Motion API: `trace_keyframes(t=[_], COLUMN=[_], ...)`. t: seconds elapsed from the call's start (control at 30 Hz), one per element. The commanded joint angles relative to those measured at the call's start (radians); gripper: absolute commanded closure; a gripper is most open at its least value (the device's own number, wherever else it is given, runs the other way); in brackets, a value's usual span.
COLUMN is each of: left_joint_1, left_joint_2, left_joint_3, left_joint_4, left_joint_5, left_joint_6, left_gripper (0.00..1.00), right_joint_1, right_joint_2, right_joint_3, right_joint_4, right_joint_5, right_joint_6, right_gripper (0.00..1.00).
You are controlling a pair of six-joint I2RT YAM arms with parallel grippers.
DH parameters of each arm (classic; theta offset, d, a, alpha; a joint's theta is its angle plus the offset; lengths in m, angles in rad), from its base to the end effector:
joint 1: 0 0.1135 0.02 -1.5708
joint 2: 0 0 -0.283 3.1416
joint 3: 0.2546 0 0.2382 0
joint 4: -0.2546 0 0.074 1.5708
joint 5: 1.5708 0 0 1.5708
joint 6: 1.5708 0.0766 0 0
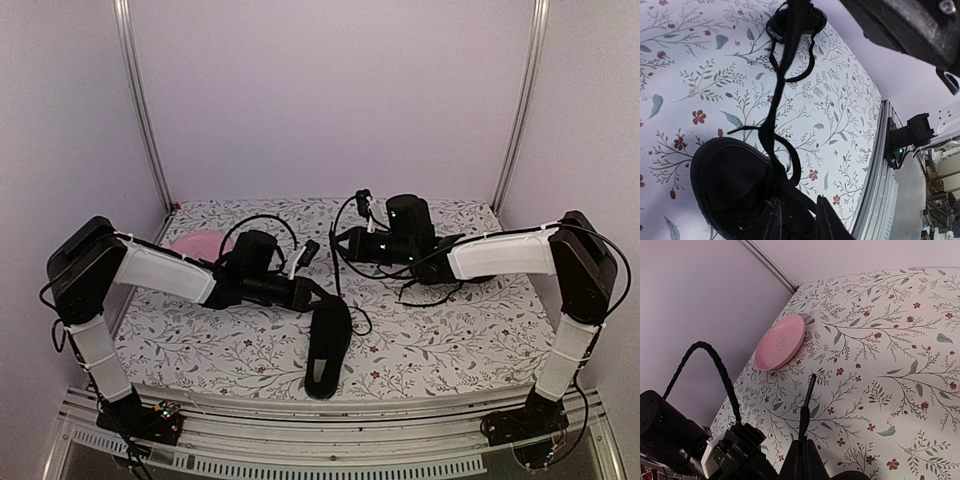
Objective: Tie the shoes
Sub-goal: Cross the shoelace.
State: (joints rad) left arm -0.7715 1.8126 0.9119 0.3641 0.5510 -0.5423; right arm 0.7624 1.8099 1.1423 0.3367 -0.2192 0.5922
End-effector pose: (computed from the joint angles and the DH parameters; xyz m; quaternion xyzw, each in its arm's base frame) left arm 0.2571 -0.3060 0.1737 0.2293 0.8156 -0.4778 0.2323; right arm 0.3110 0.3200 0.2445 -0.1321 0.8007 0.4313 0.3942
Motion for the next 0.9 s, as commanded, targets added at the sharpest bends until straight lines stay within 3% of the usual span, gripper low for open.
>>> trace_keyframes(t=[0.0, 0.43, 0.87], left_joint_1=[-0.014, -0.06, -0.101], left_joint_2=[-0.031, 0.024, 0.068], left_joint_3=[0.033, 0.102, 0.149], left_joint_4=[-0.152, -0.257, -0.35], left_joint_5=[-0.078, -0.066, -0.182], left_joint_6=[0.066, 0.15, 0.198], left_gripper=[0.75, 0.71, 0.72], right_joint_1=[-0.004, -0.004, -0.004], right_joint_2=[0.01, 0.015, 0.013], right_joint_3=[0.027, 0.028, 0.026], right_joint_4=[-0.001, -0.001, 0.001], right_joint_5=[0.007, 0.0, 0.0], right_joint_6=[0.002, 0.009, 0.01], right_gripper=[0.98, 0.98, 0.98])
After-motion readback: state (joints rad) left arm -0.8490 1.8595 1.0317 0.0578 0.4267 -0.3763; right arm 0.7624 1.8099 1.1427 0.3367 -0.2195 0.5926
